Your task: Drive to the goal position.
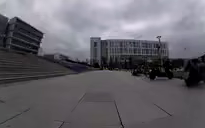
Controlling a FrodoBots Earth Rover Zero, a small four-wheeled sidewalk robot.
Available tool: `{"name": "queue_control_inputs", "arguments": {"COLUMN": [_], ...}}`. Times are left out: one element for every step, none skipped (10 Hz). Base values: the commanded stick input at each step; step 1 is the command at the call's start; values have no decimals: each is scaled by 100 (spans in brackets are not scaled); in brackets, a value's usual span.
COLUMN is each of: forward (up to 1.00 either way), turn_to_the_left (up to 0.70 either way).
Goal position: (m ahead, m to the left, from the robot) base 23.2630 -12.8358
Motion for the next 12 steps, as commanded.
{"name": "queue_control_inputs", "arguments": {"forward": [70,70,70,70,70,70,70,70,70,70,70,70], "turn_to_the_left": [0,0,0,0,0,0,0,0,0,0,0,0]}}
